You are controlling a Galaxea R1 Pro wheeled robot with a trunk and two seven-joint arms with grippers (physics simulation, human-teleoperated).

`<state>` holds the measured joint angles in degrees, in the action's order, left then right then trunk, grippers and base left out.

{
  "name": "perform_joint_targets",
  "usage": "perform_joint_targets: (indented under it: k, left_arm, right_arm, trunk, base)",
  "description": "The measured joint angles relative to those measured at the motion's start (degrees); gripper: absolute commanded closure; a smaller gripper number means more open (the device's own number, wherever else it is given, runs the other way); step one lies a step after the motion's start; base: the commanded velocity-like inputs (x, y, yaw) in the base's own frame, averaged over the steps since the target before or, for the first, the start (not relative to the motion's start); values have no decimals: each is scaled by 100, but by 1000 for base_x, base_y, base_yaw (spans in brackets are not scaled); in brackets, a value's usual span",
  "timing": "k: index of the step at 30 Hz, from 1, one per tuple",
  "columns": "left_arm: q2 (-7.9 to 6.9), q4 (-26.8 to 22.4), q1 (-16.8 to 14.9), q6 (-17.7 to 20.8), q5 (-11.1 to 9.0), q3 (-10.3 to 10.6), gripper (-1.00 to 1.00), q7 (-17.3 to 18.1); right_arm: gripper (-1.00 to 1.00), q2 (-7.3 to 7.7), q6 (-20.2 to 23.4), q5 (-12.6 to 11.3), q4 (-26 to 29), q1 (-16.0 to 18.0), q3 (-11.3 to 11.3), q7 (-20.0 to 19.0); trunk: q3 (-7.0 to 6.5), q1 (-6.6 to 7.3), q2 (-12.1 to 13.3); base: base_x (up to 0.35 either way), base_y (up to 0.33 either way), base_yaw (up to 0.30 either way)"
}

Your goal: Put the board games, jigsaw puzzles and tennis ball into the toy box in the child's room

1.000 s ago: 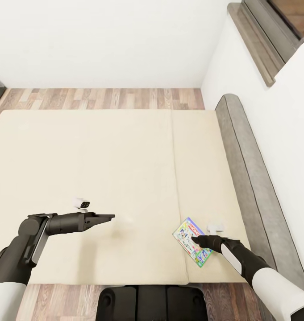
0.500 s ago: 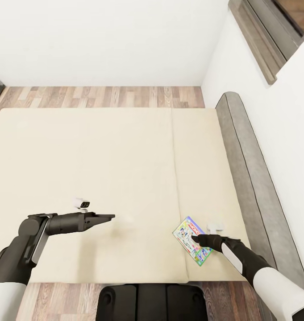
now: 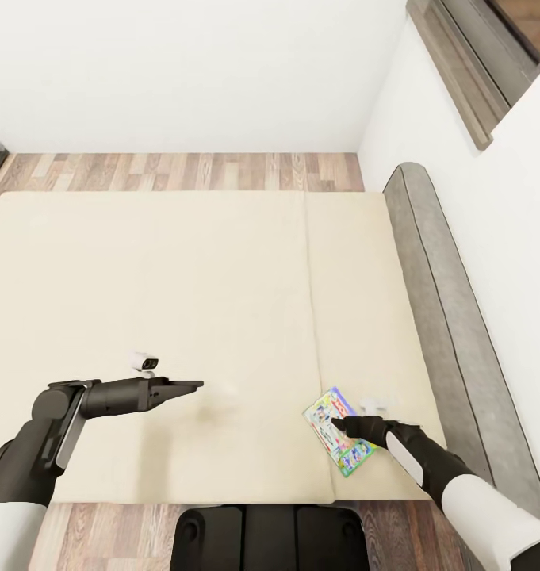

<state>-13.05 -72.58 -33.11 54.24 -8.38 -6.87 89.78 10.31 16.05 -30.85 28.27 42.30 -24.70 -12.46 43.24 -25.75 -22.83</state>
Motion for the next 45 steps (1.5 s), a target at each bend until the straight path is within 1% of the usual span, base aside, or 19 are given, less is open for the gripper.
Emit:
perform_joint_targets:
  k: [2, 4, 9, 15, 30, 36, 37, 45]
  left_arm:
    - [5, 0, 0, 0, 0, 0, -100, 0]
    - [-22, 0, -1, 0, -3, 0, -100, 0]
    - [-51, 0, -1, 0, -13, 0, -100, 0]
    - [-56, 0, -1, 0, -17, 0, -100, 0]
    - [-65, 0, -1, 0, -17, 0, -100, 0]
    - [-61, 0, -1, 0, -12, 0, -100, 0]
    - [-62, 0, -1, 0, -13, 0, -100, 0]
    - [-57, 0, -2, 0, -14, 1, -100, 0]
  right_arm:
    - [-100, -65, -57, -1, 0, -10, -6, 17]
    - [-100, -130, -89, 6, -16, -18, -19, -17]
    - [-100, -292, -38, 63, -64, -22, -45, -173]
    - [-100, -486, 22, 74, -74, -23, -50, -224]
    - [-100, -973, 506, 77, -65, -23, -24, -224]
    - [-100, -1014, 698, 67, -48, -18, -37, -194]
    - [-100, -1019, 1105, 62, -45, -18, -38, -189]
    - [-100, -1091, 1472, 72, -28, -12, -34, -166]
  trunk:
    - [0, 0, 0]
    - [0, 0, 0]
    - [0, 0, 0]
    - [0, 0, 0]
    - [0, 0, 0]
    - [0, 0, 0]
    - [0, 0, 0]
    - [0, 0, 0]
  base:
    - [0, 0, 0]
    - [0, 0, 0]
    - [0, 0, 0]
    - [0, 0, 0]
    - [0, 0, 0]
    - [0, 0, 0]
    - [0, 0, 0]
    - [0, 0, 0]
